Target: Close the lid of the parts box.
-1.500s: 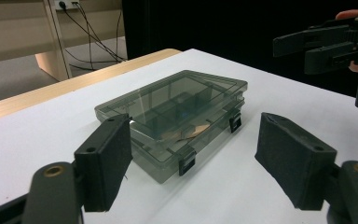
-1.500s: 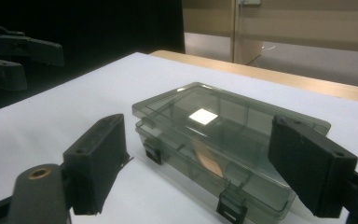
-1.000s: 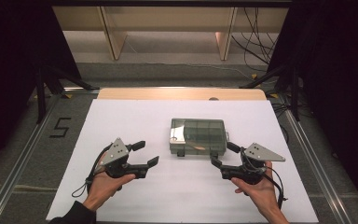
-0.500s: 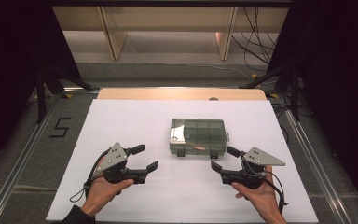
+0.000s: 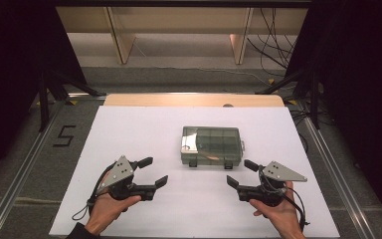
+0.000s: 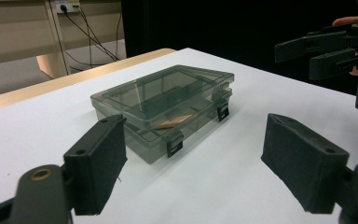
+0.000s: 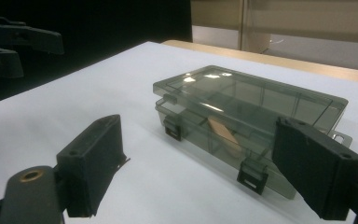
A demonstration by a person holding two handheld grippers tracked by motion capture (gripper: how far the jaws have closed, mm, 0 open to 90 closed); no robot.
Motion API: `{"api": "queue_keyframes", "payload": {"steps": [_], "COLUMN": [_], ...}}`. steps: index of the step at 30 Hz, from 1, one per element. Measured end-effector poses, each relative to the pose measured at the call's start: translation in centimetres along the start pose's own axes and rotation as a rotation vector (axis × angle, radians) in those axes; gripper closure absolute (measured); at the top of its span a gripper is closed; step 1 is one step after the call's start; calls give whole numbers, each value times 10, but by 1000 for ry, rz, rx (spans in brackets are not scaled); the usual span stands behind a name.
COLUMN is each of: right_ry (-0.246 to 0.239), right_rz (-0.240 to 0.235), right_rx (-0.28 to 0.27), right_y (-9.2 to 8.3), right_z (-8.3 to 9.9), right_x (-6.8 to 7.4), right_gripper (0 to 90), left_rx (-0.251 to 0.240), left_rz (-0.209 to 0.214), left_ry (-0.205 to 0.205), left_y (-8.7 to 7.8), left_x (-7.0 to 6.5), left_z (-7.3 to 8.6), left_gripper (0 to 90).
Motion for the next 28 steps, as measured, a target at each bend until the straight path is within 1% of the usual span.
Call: {"api": "queue_keyframes", "payload": {"steps": [1, 5, 6, 7, 10, 13, 15, 16, 18, 21, 22, 23, 28], "right_ry": [11, 0, 3, 1, 5, 0, 6, -3, -3, -4, -4, -1, 0], "right_rz": [-5, 8, 5, 12, 4, 6, 6, 9, 11, 9, 12, 5, -1], "right_rx": [1, -1, -16, -11, -1, -7, -3, -6, -5, -4, -10, -17, -10], "right_y": [0, -2, -1, -1, -2, -2, -2, -2, -2, -2, -1, 0, 0], "right_z": [0, 0, 1, 1, 0, 0, 0, 0, 0, 0, 0, 0, 1], "right_x": [1, 2, 2, 2, 3, 2, 2, 2, 2, 2, 2, 2, 2], "right_gripper": [173, 173, 173, 173, 173, 173, 173, 173, 173, 173, 173, 173, 173], "left_rx": [3, -4, -6, -9, -5, -6, -5, -6, -5, -5, -5, -4, 0], "left_rz": [1, -3, -7, -3, -6, -8, -8, -7, -7, -2, -3, -1, -1], "left_ry": [8, 8, 2, 9, 11, 11, 10, 11, 17, 10, 2, 16, 18], "left_y": [-2, -5, -5, -5, -6, -6, -6, -6, -6, -6, -5, -5, -5], "left_x": [0, 0, 0, 0, 0, 0, 0, 0, 0, 0, -1, -1, -1], "left_z": [0, 0, 0, 0, 0, 0, 0, 0, 0, 0, 1, 1, 1], "left_gripper": [203, 201, 201, 201, 202, 201, 202, 201, 202, 201, 201, 201, 201]}}
Point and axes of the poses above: each handheld gripper's, and its own axes: y roughly forward along the jaws, z roughly out of its underside, x roughly to its left, the point moved 2 cm from there along y, roughly forward along the jaws, and after that the axes turned 8 degrees about y, right-handed, at the moved point
